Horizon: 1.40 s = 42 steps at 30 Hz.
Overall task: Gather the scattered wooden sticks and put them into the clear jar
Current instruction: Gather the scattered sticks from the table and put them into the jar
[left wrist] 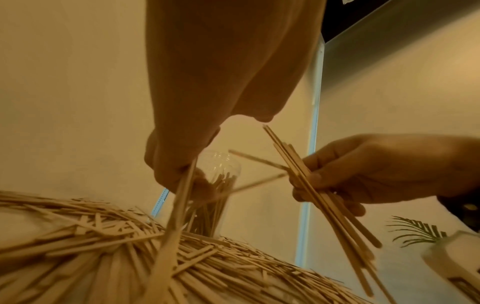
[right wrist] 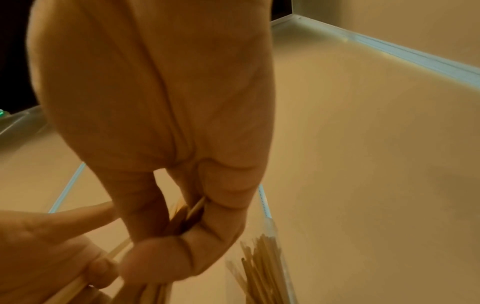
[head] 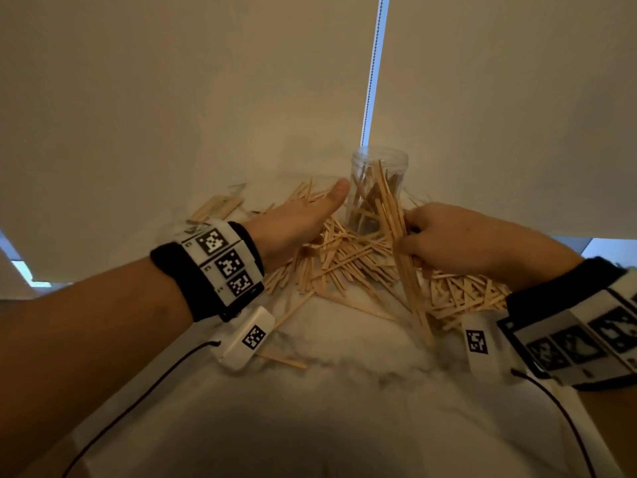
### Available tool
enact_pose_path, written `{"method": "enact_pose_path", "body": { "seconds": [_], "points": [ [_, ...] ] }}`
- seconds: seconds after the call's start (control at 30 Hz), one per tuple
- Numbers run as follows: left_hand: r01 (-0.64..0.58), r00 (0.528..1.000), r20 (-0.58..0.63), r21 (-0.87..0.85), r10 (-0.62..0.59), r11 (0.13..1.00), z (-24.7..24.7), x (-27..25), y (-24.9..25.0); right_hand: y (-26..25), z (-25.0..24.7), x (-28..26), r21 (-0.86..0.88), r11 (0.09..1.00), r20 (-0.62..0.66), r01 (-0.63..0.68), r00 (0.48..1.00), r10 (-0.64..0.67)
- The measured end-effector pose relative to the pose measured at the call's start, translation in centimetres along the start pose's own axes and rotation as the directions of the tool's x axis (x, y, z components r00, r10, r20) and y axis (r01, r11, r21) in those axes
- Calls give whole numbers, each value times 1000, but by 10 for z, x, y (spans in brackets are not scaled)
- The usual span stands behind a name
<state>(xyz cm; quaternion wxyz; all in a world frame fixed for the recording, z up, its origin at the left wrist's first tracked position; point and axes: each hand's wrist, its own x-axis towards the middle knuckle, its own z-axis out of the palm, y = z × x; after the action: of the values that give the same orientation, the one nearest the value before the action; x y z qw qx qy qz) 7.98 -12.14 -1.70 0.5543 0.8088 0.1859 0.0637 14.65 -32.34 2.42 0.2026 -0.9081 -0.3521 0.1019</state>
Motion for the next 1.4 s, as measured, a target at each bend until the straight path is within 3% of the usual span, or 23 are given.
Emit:
{"method": "enact_pose_path", "body": {
  "seconds": [0.17,0.33,0.43,0.57,0.67,0.77,0.83,0.9,0.93,1.0,1.1,1.2,1.27,1.33,1.4],
  "points": [
    [-46,999,19,14,46,999,10,-2,10,-19,3,7,81,995,-93,50,995,-42],
    [-233,972,-5,110,235,966,15,5,16,-37,10,16,113,980,-111,166,982,-153],
    [-308,951,16,49,307,950,19,5,17,-44,14,23,166,966,-193,196,968,-163],
    [-250,963,-113,-44,244,967,24,7,18,-51,18,30,188,949,-278,255,940,-197],
    [-289,950,-152,-106,272,951,21,9,18,-50,17,33,150,951,-190,271,952,-241],
    [-330,925,-254,-176,281,927,18,9,19,-51,19,33,-18,958,-153,287,946,-286],
    [-323,914,-334,-252,231,912,13,9,25,-52,22,30,-78,950,-244,301,919,-311],
    [-329,905,-387,-375,177,867,7,10,31,-52,24,27,-18,960,-336,278,903,-268],
    [-342,900,-405,-434,158,833,4,10,34,-52,25,25,13,970,-319,243,920,-226],
    [-372,891,-431,-515,141,772,2,8,39,-51,28,22,-10,985,-148,174,974,-173],
    [-395,904,-392,-618,169,679,5,1,43,-50,35,18,-64,982,74,175,983,-170],
    [-406,910,-354,-654,217,638,12,-4,42,-46,39,22,19,982,66,186,980,-187],
    [-392,918,-318,-641,236,660,15,-5,38,-45,37,24,152,970,-21,188,982,-187],
    [-365,930,-273,-609,246,704,16,-5,33,-46,33,23,301,936,-23,185,982,-187],
    [-337,941,-233,-578,246,743,12,-5,27,-46,28,20,259,951,24,167,983,-180]
  ]
}}
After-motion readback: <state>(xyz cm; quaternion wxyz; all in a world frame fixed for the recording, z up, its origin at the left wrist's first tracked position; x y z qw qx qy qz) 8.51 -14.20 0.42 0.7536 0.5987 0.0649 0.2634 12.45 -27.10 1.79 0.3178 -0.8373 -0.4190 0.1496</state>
